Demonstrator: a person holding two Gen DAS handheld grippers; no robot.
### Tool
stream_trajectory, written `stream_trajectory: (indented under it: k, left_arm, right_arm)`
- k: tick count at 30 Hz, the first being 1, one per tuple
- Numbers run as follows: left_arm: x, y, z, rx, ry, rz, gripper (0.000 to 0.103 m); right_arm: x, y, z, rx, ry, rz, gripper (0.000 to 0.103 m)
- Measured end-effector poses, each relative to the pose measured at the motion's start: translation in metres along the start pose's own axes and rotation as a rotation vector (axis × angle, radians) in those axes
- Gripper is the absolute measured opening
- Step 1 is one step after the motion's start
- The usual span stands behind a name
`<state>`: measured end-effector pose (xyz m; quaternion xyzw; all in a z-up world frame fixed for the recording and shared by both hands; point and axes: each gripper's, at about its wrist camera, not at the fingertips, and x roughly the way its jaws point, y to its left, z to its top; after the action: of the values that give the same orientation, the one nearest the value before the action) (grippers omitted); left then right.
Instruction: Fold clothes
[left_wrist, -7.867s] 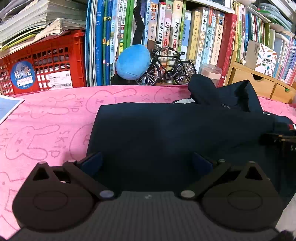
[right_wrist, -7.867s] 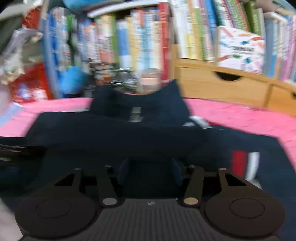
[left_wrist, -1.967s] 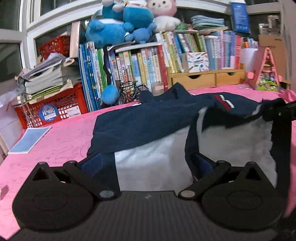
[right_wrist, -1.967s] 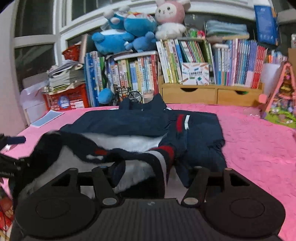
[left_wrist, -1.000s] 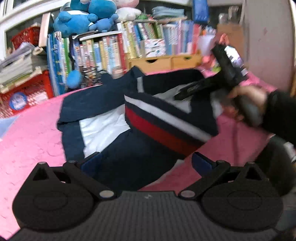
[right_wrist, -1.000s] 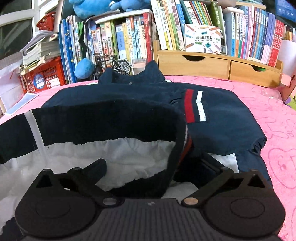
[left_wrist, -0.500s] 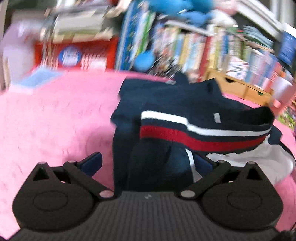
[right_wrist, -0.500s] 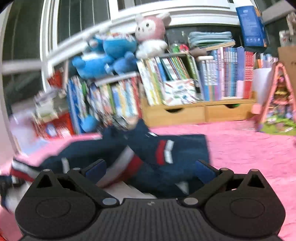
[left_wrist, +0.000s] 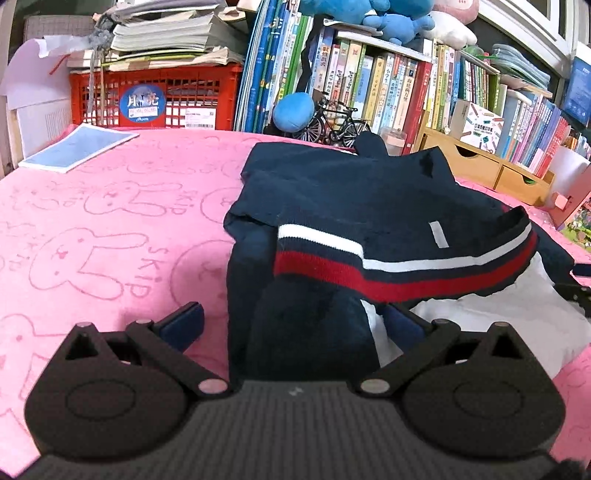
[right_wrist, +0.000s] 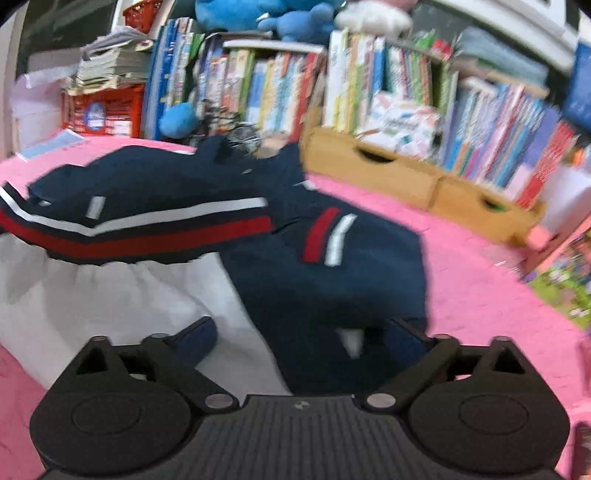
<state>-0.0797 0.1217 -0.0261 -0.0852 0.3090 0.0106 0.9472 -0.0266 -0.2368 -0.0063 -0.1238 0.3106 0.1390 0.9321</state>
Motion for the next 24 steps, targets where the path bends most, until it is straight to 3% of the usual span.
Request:
stream_trajectory:
  k: [4,5,8,10,11,15,17,20,24]
  left_arm:
    - [0.002,-0.003,0.0,0.016,0.004,0.011,0.103]
    - [0.002,-0.004,0.0,0.02,0.004,0.014,0.103]
    - [0.002,-0.004,0.0,0.019,0.004,0.014,0.103]
    - [0.001,-0.005,0.0,0.016,0.002,0.014,0.103]
    - [0.001,-0.005,0.0,0.015,0.001,0.013,0.103]
    - [0.001,-0.005,0.0,0.014,-0.003,-0.003,0.103]
    - [-0.001,-0.006,-0.001,0.019,-0.006,-0.016,0.103]
    - [-0.011,-0.01,-0.002,0.038,-0.043,-0.046,0.103]
    - [-0.031,-0.015,0.007,0.07,-0.085,-0.174,0.103]
  right_arm:
    - [0.007,0.007,0.019,-0.048,-0.056,0.015,0.097]
    - [0.011,0.01,0.024,-0.064,-0.067,0.015,0.103]
    - [0.04,0.021,0.04,-0.118,-0.028,0.061,0.103]
    - [0.057,0.025,0.043,-0.107,0.024,0.119,0.089]
    - [0.06,0.025,0.045,-0.08,0.044,0.162,0.07]
    - [0.037,0.025,0.042,-0.044,-0.007,0.135,0.036]
    - [0.019,0.018,0.038,0.013,-0.045,0.144,0.029]
    - [-0.006,0.008,0.035,0.069,-0.095,0.143,0.027]
    - [-0.041,-0.001,0.027,0.084,-0.163,0.1,0.028]
